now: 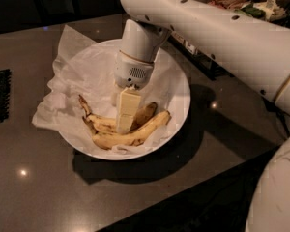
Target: Pick banana from white bowl
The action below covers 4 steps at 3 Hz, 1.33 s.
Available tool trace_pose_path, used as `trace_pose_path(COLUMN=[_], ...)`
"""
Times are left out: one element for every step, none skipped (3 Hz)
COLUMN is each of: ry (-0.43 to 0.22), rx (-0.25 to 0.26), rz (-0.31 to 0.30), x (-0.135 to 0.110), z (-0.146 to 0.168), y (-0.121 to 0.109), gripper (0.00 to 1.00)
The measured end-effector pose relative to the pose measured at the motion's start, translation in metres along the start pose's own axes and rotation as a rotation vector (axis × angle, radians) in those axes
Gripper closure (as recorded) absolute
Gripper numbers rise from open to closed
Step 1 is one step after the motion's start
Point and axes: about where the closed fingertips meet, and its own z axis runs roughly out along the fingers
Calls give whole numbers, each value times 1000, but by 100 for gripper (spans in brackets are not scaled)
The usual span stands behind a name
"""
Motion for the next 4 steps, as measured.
trace_pose_path(ry=[-27, -41, -49, -49], rx=[12, 29, 52, 52], rz=[10, 22, 36, 37], x=[-1, 1, 4, 4], z=[4, 2, -1, -1], y=[-3, -2, 1, 1], gripper=[48, 71, 94, 100])
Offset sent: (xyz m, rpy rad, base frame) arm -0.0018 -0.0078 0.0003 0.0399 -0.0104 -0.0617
